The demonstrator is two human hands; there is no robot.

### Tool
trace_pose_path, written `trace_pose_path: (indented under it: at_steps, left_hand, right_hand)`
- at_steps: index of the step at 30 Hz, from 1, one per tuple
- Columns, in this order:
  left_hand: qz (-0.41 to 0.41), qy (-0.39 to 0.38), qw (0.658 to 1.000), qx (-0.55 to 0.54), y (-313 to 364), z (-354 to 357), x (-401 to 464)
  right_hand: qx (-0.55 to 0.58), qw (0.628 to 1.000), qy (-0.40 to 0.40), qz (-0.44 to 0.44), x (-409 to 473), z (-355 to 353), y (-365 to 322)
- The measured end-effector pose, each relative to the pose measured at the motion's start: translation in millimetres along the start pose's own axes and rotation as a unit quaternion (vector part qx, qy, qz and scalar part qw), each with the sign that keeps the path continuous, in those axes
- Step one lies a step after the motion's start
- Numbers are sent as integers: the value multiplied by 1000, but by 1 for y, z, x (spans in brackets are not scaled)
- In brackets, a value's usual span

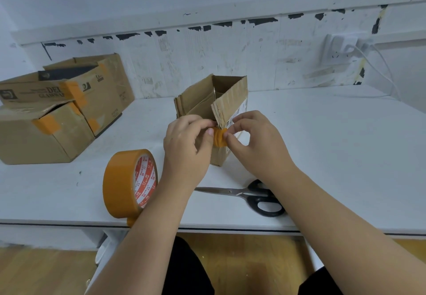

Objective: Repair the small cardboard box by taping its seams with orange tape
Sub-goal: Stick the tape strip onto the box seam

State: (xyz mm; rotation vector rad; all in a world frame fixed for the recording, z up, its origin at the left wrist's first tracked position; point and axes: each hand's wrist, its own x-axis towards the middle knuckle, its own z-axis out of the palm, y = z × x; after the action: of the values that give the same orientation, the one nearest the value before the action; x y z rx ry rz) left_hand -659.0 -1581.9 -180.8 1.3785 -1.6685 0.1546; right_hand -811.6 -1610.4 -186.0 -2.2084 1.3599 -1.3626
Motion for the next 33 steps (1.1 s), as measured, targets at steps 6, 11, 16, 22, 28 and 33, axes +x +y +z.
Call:
trace_pose_path:
  at_steps: [6,11,16,22,28,33]
  left_hand:
    - [-16,8,1000,9,0,0,-4]
    - [-9,-40,996,-83,-2,2,-2]
    - [-17,-34,996,-85,-6,5,-2]
    - [-32,-37,992,-114,-5,6,-3]
    - [-31,-53,991,-116,-7,4,-4]
    - [-45,-73,990,-115,-3,3,-8]
  right_hand:
    - [-51,998,33,-30,2,-5,-2]
    - [-77,993,34,-84,12,-16,-3]
    - [-109,979,-51,-164,32,-27,0]
    - [-25,983,-88,-159,32,-26,5]
    - [22,985,-80,-150,34,-21,9]
    - [27,984,-80,-157,34,-20,10]
